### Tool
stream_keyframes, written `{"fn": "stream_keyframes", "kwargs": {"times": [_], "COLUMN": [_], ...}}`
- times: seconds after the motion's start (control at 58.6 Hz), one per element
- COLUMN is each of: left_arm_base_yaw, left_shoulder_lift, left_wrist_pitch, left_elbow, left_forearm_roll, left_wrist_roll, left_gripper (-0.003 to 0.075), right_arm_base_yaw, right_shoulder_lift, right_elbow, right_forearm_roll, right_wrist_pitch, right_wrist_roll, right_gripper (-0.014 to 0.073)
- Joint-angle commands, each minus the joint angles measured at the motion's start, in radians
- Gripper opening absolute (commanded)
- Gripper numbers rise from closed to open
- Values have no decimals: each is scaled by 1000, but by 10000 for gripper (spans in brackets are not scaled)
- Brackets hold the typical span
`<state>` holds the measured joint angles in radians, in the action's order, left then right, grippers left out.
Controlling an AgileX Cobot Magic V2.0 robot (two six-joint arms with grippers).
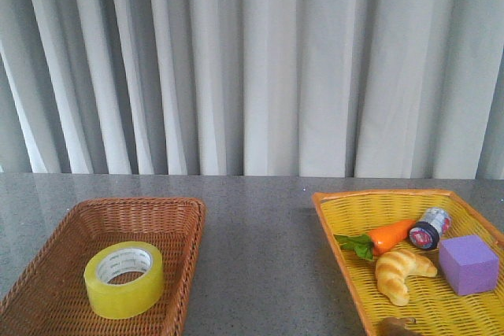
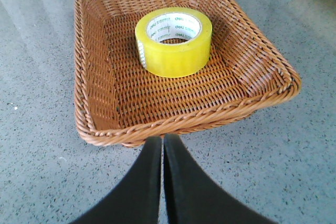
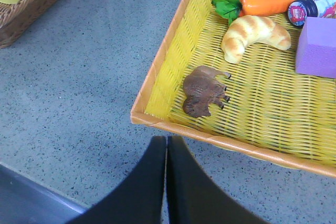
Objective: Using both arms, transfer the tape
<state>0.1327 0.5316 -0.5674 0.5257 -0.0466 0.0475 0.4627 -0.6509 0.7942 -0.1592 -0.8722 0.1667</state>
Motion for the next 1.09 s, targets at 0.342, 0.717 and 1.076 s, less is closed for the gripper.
{"fn": "stream_keyframes", "kwargs": {"times": [0.342,0.717,1.076], "left_arm_base_yaw": [-5,-29,-29], "left_shoulder_lift": [-452,-557,-557], "left_wrist_pitch": [555,547,547], "left_elbow": [-476,-542,-542], "left_forearm_roll": [15,15,15], "left_wrist_roll": [-28,-40,-38], "left_gripper": [-6,-6,-6], "right_arm_base_yaw": [-8,-8,-8], "right_shoulder_lift": [-4,-4,-4], "right_elbow": [27,27,27], "right_forearm_roll": [-17,-15,-16], "right_wrist_pitch": [56,54,45], "right_wrist_roll": [-5,-5,-5], "right_gripper": [-7,-7,-7]}}
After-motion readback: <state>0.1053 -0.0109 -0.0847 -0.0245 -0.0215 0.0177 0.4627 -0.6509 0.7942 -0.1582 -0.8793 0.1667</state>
